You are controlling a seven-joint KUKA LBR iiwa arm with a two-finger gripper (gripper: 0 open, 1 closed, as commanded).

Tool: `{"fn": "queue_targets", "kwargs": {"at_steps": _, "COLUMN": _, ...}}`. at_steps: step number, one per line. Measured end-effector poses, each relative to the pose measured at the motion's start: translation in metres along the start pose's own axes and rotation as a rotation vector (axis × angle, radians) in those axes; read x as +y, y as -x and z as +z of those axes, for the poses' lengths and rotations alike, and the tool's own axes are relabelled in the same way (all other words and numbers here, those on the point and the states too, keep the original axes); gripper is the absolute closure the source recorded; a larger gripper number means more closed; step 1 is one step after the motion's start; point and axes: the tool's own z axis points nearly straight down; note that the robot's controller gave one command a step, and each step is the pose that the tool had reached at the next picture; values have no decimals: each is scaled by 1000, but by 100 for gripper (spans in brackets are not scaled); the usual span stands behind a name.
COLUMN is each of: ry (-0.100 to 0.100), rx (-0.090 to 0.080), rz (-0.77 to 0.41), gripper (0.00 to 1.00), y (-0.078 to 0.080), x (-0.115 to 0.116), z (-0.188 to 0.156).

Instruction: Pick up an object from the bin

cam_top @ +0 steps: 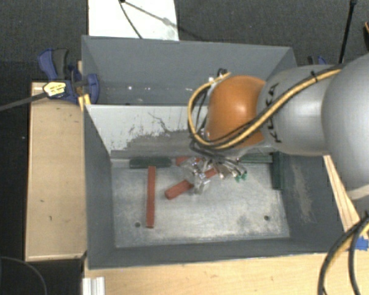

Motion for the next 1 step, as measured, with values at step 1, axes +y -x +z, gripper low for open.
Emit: {"fn": "queue_targets", "kwargs": {"at_steps": 1, "ry": -4, "rx": -6, "rz": -385, "gripper": 100, "y": -17, "x": -13, "z": -127}}
